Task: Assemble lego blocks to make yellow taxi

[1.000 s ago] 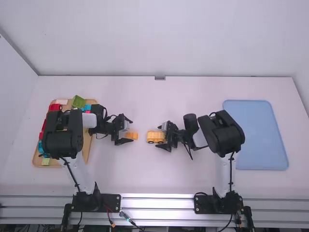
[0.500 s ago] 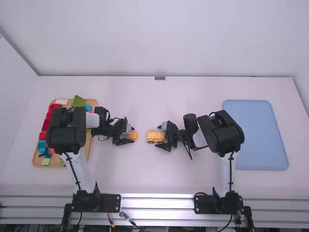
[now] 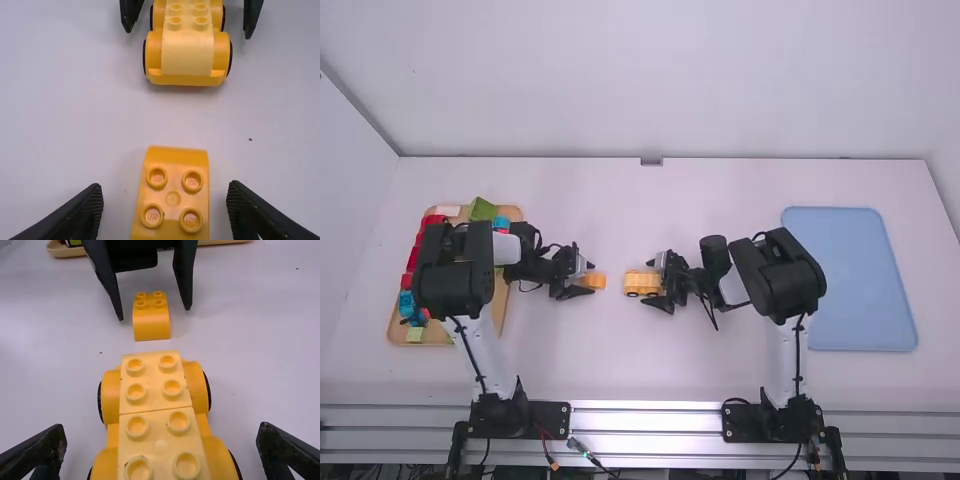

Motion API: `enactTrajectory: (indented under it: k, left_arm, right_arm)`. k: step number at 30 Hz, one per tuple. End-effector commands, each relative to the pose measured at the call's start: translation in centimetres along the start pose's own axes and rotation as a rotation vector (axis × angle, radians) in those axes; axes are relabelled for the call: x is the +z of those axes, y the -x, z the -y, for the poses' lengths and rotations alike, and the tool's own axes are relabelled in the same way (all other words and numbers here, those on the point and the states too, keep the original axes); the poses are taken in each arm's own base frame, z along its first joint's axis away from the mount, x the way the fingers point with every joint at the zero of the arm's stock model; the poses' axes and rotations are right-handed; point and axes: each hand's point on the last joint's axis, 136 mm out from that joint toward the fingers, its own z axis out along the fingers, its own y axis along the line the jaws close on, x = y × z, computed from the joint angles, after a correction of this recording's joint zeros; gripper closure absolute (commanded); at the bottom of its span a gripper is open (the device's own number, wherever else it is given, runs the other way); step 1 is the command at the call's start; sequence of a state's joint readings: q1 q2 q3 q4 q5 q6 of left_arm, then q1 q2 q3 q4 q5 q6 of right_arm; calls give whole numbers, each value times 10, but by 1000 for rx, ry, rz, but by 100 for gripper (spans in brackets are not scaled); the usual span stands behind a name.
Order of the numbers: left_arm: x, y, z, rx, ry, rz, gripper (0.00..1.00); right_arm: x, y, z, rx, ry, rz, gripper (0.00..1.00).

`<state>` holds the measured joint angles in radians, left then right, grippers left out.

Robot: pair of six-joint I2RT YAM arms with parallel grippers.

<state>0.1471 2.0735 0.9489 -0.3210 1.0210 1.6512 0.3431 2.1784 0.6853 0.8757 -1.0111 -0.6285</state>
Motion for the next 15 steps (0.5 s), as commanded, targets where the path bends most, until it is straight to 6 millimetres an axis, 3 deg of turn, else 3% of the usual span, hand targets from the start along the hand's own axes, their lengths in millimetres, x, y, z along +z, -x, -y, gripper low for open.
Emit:
enactTrajectory:
  k: [1, 3, 10, 12, 15]
  left_arm:
    - [3, 7, 0, 29, -8, 38, 39]
    - [4, 8, 1, 30, -11, 41, 46]
    - [10, 12, 4, 47, -31, 37, 49]
    - [12, 8, 2, 39, -27, 14, 59]
    - [12, 6, 1, 19, -25, -3, 61]
  right_arm:
    - [2, 0, -1, 5, 13, 6, 1]
    - [2, 0, -1, 5, 14, 6, 1]
    - [2, 0, -1, 6, 14, 6, 1]
    - [2, 0, -1, 6, 14, 6, 1]
    - [2, 0, -1, 6, 14, 6, 1]
